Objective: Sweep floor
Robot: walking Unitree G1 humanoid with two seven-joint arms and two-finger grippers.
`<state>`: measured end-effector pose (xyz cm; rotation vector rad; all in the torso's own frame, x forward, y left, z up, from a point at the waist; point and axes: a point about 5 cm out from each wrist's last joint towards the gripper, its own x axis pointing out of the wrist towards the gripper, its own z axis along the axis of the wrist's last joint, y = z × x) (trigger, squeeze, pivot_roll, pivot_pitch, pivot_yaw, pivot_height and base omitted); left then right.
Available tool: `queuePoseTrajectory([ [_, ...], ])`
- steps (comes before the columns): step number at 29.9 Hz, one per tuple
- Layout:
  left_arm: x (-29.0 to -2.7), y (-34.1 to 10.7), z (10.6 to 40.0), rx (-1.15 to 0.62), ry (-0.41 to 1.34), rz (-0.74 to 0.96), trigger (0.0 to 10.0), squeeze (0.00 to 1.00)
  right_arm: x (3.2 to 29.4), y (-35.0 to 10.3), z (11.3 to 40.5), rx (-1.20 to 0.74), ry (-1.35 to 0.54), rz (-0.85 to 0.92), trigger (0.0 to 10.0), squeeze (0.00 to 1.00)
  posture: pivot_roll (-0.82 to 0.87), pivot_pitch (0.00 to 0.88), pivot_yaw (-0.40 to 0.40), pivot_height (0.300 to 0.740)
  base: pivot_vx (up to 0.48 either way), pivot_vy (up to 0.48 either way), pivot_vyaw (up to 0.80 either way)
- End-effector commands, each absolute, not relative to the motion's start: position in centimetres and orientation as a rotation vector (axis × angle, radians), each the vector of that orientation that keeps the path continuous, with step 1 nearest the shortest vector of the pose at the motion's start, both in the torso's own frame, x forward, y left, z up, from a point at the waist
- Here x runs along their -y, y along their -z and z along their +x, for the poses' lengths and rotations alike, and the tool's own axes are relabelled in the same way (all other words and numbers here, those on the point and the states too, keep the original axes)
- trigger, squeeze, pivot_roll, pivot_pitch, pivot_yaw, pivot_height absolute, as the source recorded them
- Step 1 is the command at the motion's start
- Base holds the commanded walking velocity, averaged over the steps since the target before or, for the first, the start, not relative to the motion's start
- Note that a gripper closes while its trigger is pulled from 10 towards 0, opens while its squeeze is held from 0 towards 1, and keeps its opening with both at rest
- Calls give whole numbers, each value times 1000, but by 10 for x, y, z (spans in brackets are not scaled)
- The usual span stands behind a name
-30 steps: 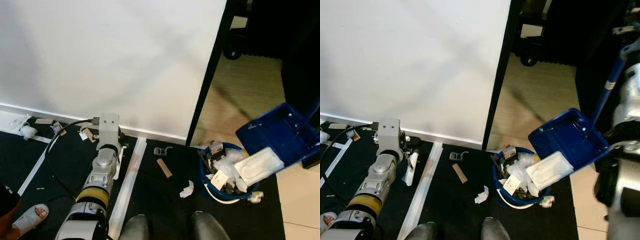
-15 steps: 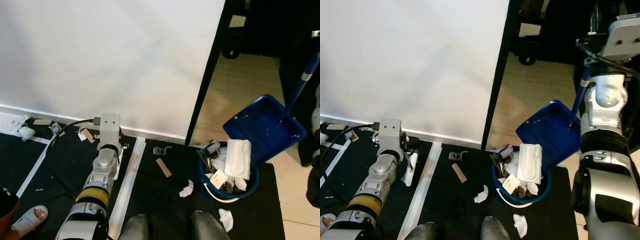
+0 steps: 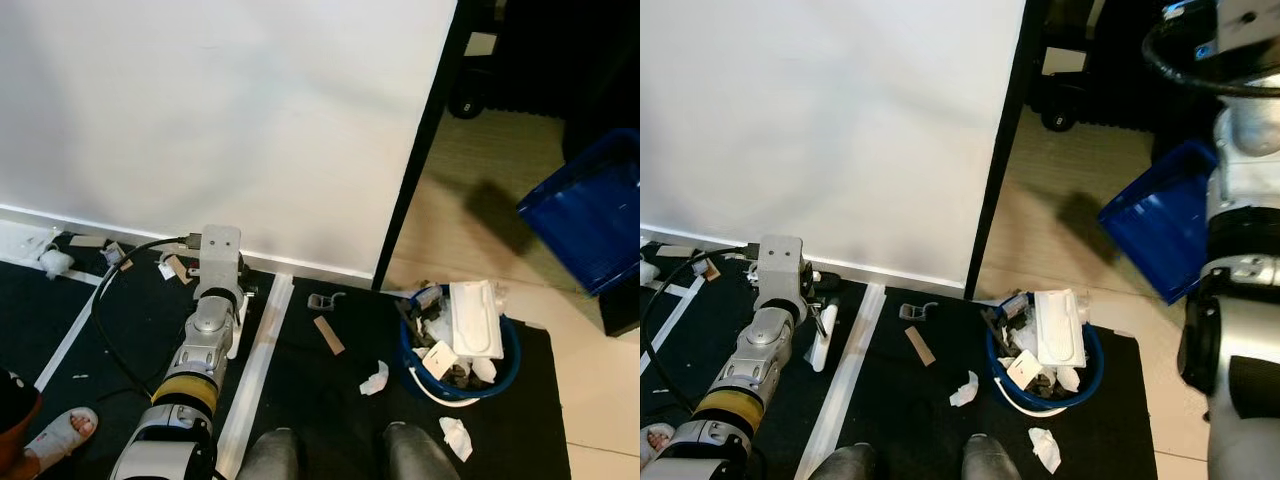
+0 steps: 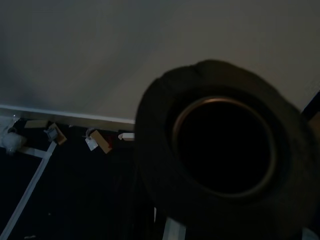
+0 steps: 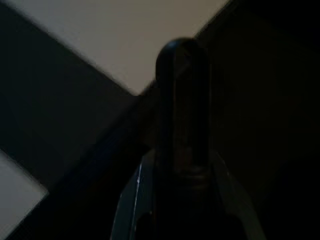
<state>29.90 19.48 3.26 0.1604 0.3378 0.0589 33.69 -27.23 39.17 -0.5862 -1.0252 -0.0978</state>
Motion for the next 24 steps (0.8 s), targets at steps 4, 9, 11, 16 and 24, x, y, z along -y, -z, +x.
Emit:
queuePoseTrajectory([
  [4, -195, -24, 295, -393, -44, 174, 10000, 0, 292, -398, 358, 828, 56, -30, 10000, 0, 3, 8, -42, 740, 0, 0, 0],
  [9, -208, -28, 297, -396, -86, 222, 10000, 0, 294, -352, 386, 514, 20, 482, 10000, 0, 21, 11, -48, 740, 0, 0, 0],
  [11, -213, -28, 296, -398, -94, 234, 10000, 0, 295, -354, 385, 516, 33, 455, 10000, 0, 24, 12, -48, 740, 0, 0, 0],
  [16, -223, -30, 294, -395, -118, 269, 10000, 0, 290, -356, 387, 498, -2, 438, 10000, 0, 25, 13, -47, 740, 0, 0, 0],
  [24, -230, -40, 299, -354, -141, 326, 10000, 0, 220, -278, 398, 354, -89, 341, 10000, 0, 39, 21, -42, 740, 0, 300, 0],
])
